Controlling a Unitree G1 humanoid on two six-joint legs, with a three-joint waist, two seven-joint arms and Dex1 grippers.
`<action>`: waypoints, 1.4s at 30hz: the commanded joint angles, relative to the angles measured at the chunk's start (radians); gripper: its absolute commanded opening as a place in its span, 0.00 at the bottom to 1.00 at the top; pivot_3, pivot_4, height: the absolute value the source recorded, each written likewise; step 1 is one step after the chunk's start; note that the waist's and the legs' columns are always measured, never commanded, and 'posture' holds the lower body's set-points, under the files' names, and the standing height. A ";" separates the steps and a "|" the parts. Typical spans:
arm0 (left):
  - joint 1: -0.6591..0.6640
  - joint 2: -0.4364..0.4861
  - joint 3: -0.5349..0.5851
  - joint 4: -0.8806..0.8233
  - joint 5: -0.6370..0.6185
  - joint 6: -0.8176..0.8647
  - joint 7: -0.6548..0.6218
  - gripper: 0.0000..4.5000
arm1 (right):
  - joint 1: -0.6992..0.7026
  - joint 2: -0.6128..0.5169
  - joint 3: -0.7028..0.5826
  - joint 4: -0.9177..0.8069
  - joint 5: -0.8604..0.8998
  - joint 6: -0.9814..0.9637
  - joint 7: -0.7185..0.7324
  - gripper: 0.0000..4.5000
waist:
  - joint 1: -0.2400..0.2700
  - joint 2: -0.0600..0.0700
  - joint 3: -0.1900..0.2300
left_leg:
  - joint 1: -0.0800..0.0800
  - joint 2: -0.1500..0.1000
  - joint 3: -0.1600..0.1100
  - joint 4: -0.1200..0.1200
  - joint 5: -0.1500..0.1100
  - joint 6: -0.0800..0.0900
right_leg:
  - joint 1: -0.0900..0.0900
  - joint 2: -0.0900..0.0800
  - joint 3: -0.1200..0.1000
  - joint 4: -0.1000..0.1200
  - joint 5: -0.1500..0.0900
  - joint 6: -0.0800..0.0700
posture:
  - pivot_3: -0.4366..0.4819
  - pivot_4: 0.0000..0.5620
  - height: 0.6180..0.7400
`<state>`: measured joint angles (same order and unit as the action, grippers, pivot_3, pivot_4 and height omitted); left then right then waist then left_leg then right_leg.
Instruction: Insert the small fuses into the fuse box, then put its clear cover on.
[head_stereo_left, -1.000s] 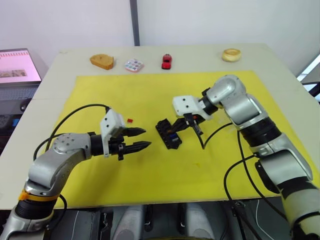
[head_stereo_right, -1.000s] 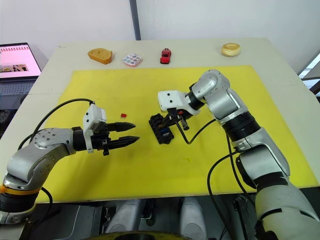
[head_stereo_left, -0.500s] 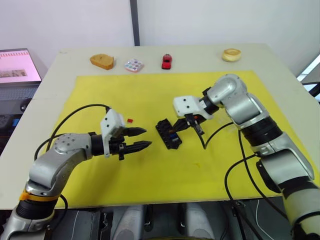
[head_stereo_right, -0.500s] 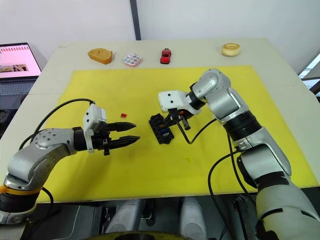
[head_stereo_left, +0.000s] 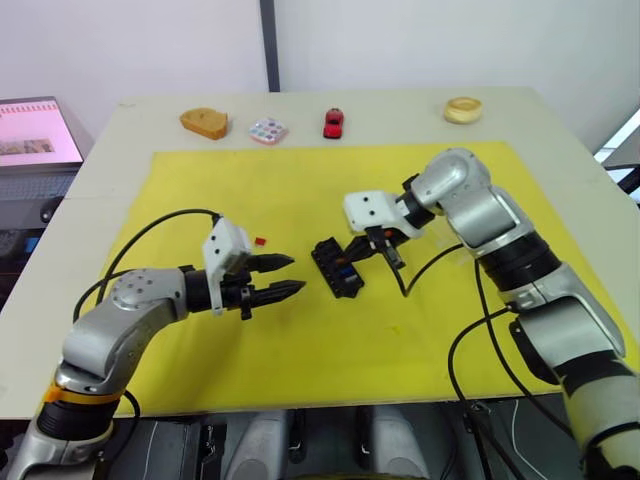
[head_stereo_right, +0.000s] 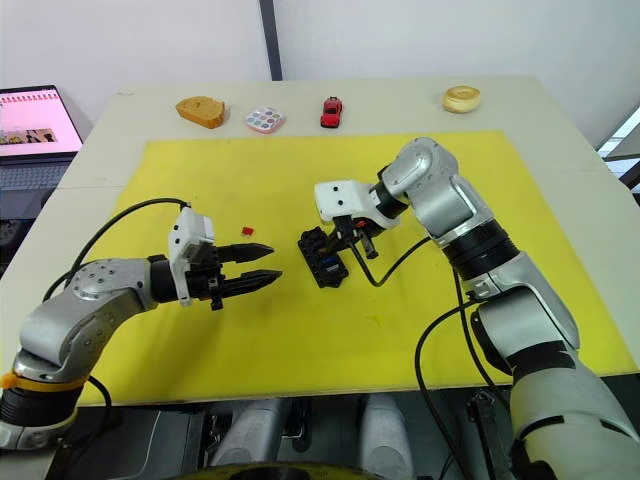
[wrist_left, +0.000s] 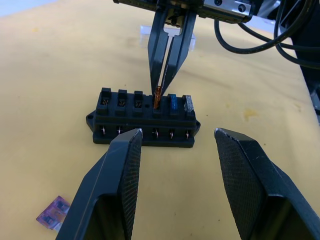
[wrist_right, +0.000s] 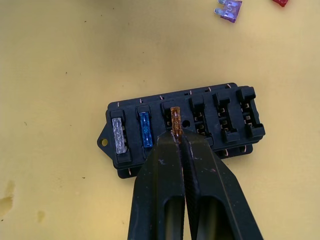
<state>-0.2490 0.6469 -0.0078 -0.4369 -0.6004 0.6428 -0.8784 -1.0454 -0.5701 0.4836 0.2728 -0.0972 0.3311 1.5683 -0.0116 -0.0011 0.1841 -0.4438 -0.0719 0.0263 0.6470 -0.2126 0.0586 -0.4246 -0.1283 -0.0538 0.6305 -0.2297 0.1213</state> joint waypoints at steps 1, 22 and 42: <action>-0.006 -0.009 -0.002 -0.031 -0.005 -0.018 0.006 0.54 | -0.033 -0.007 0.020 -0.051 -0.019 0.015 0.016 0.00 | 0.000 0.000 0.000 | 0.000 0.000 0.000 0.000 0.000 0.000 | 0.000 0.000 0.000 0.000 0.000 0.000 | 0.48 0.27 1.00; -0.007 -0.035 -0.001 -0.019 -0.002 -0.027 0.018 0.55 | -0.041 -0.003 0.018 -0.050 -0.018 -0.008 0.013 0.20 | 0.001 0.000 0.000 | 0.000 0.000 0.000 0.000 0.000 0.000 | 0.000 0.000 0.000 0.000 0.000 0.000 | 0.48 0.27 1.00; -0.132 0.153 0.089 0.030 -0.080 0.040 -0.107 0.55 | 0.175 0.021 -0.294 -0.073 0.332 -0.077 -0.043 0.01 | 0.000 0.000 0.000 | 0.000 0.000 0.000 0.000 0.000 0.000 | 0.000 0.000 0.000 0.000 0.000 0.000 | 0.48 0.27 1.00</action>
<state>-0.3630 0.7870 0.0360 -0.3959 -0.6498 0.6772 -0.9708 -0.8523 -0.5592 0.2339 0.2266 0.2033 0.2847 1.5510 -0.0115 -0.0011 0.1843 -0.4442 -0.0718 0.0263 0.6464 -0.2127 0.0587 -0.4246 -0.1285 -0.0540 0.6303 -0.2297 0.1213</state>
